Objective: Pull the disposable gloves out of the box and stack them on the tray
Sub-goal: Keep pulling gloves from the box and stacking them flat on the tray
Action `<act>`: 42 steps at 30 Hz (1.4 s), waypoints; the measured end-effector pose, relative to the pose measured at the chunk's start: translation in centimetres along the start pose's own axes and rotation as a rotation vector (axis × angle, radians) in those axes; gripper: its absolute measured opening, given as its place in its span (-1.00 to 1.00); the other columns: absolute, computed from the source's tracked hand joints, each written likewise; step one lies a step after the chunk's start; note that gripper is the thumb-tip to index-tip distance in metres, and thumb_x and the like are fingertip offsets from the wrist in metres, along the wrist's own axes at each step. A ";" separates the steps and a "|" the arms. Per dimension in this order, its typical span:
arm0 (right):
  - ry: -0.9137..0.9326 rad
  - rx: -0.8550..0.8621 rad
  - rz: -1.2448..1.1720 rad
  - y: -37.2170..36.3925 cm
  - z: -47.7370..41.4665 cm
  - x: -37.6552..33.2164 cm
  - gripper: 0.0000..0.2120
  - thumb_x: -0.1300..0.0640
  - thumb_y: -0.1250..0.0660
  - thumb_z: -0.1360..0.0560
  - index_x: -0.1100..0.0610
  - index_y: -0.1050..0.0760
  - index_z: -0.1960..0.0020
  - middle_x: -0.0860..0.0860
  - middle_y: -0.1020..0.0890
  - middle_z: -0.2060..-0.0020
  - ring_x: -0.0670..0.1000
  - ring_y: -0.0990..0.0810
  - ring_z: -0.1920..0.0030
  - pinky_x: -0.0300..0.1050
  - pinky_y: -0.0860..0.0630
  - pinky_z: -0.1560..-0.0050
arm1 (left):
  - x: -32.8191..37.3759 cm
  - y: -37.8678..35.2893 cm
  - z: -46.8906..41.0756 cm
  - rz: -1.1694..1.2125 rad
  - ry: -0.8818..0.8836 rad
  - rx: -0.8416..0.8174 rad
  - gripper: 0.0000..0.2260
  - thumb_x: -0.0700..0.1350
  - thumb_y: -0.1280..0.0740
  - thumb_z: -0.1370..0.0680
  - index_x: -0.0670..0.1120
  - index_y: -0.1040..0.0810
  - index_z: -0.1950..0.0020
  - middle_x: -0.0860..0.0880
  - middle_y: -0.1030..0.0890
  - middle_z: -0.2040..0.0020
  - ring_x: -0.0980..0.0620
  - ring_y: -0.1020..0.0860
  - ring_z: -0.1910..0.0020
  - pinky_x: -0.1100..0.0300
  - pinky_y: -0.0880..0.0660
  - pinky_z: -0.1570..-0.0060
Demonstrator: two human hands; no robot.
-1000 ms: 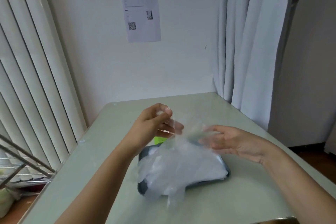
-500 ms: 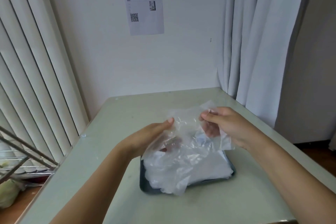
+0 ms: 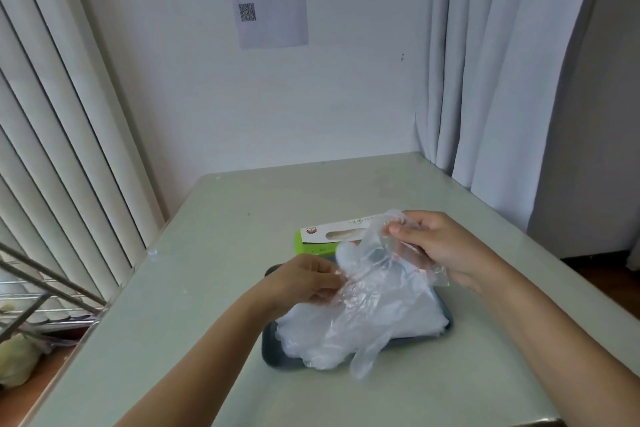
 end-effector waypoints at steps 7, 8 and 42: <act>0.070 0.079 -0.080 1.0 -0.4 1.2 -0.83 0.20 -0.25 -0.59 0.11 -0.62 -0.04 0.07 -0.54 0.41 -0.10 -0.35 0.56 -0.32 -0.30 0.55 | 2.7 3.7 0.4 0.152 -0.238 0.310 -0.91 -0.26 -0.36 -0.55 -0.24 -0.64 0.11 -0.07 -0.61 0.32 0.08 -0.53 0.38 0.29 -0.53 0.27; 0.052 0.086 -0.107 0.9 -0.6 1.8 -0.83 0.21 -0.24 -0.59 0.11 -0.61 -0.05 0.07 -0.58 0.39 -0.10 -0.38 0.57 -0.32 -0.31 0.56 | 2.9 4.3 0.4 0.140 -0.235 0.342 -0.91 -0.26 -0.36 -0.54 -0.25 -0.65 0.10 -0.06 -0.61 0.33 0.09 -0.54 0.40 0.30 -0.54 0.29; -0.257 0.120 0.495 0.1 -2.0 11.1 -0.86 0.17 -0.24 -0.50 0.23 -0.48 0.17 0.11 -0.67 0.30 0.10 -0.65 0.28 -0.14 -0.50 0.28 | -4.6 -6.8 -1.9 -1.035 -0.152 -0.085 -0.48 0.03 0.05 -0.69 -0.08 0.16 -0.59 -0.02 0.19 -0.59 0.05 0.21 -0.55 0.13 0.27 -0.46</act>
Point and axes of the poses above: each hand's wrist, its own z-axis away from the middle knuckle, its own y-axis out of the back of the hand, x = y × z, the point moved 8 cm from there along -z, towards the middle knuckle
